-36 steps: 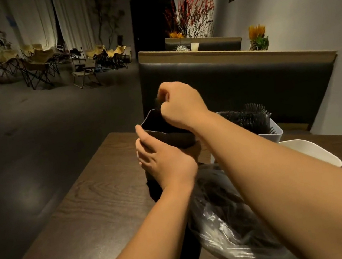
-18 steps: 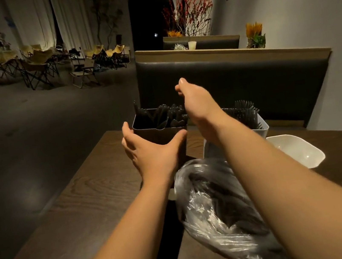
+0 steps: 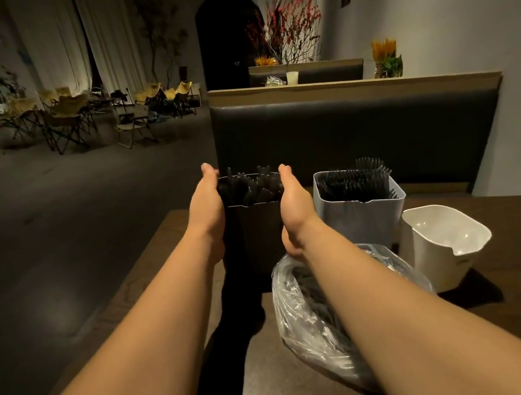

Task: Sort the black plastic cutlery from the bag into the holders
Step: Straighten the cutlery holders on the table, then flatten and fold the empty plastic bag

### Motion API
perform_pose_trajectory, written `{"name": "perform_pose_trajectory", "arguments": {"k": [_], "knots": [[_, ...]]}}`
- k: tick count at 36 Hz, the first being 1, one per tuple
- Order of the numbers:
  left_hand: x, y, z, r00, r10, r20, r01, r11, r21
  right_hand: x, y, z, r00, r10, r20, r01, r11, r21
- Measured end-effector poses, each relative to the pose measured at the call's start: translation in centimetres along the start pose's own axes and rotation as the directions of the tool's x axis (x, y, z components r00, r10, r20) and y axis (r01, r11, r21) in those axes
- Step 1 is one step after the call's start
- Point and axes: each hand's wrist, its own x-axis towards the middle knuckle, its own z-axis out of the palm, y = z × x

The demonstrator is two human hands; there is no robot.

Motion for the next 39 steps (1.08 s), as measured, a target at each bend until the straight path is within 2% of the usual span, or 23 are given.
{"name": "perform_pose_trajectory", "arguments": {"k": [4, 6, 9, 12, 15, 19, 23, 27, 30, 33, 35, 37, 39], "knots": [[0.4, 0.8, 0.5, 0.999, 0.018, 0.03, -0.018, 1.0, 0.001, 0.1, 0.4, -0.1, 1.0, -0.006, -0.003, 0.006, 0.995, 0.1], [0.7, 0.5, 0.6, 1.0, -0.004, 0.015, 0.004, 0.999, -0.036, 0.1, 0.2, -0.4, 0.998, -0.034, -0.051, 0.039, 0.995, 0.094], [1.1, -0.5, 0.5, 1.0, -0.014, 0.004, 0.014, 0.999, -0.051, 0.9, 0.2, -0.9, 0.996, -0.085, -0.038, 0.087, 0.994, 0.059], [1.5, -1.0, 0.7, 0.999, -0.042, 0.0, 0.041, 0.996, -0.075, 1.0, -0.1, -0.9, 0.998, -0.02, -0.055, 0.021, 1.0, 0.005], [1.9, -1.0, 0.9, 0.998, -0.069, -0.011, 0.068, 0.992, -0.103, 1.4, 0.0, -1.2, 0.999, 0.022, -0.034, -0.021, 0.999, 0.03], [2.3, -1.0, 0.8, 0.996, -0.067, -0.051, 0.063, 0.995, -0.077, 1.7, 0.5, -1.6, 0.998, 0.053, -0.021, -0.051, 0.996, 0.074], [2.0, -0.9, 0.8, 0.993, -0.005, -0.116, 0.005, 1.0, 0.006, 0.8, -0.5, -1.3, 0.998, 0.055, -0.005, -0.054, 0.995, 0.084], [1.5, -0.7, 0.7, 0.976, 0.023, -0.218, -0.006, 0.997, 0.081, 2.2, 0.6, -2.7, 0.995, 0.086, 0.052, -0.09, 0.992, 0.086], [0.2, -0.3, 1.3, 0.941, 0.167, -0.295, -0.104, 0.971, 0.217, -2.1, -2.0, -2.2, 0.996, 0.068, 0.052, -0.063, 0.994, -0.086], [-2.3, -0.1, 3.4, 0.833, 0.454, -0.316, -0.313, 0.858, 0.408, -5.1, -3.3, -3.2, 0.99, -0.003, 0.142, 0.032, 0.979, -0.201], [-4.5, -0.2, 5.2, 0.75, 0.614, -0.247, -0.479, 0.761, 0.437, -7.1, -4.5, -4.7, 0.982, -0.076, 0.171, 0.117, 0.963, -0.245], [-6.6, -0.7, 7.0, 0.69, 0.706, -0.158, -0.6, 0.681, 0.421, -8.1, -5.4, -7.2, 0.978, -0.164, 0.127, 0.193, 0.945, -0.264], [-8.3, -1.5, 8.5, 0.677, 0.732, -0.076, -0.662, 0.652, 0.369, -8.6, -6.2, -10.1, 0.964, -0.266, 0.014, 0.257, 0.917, -0.304]]}}
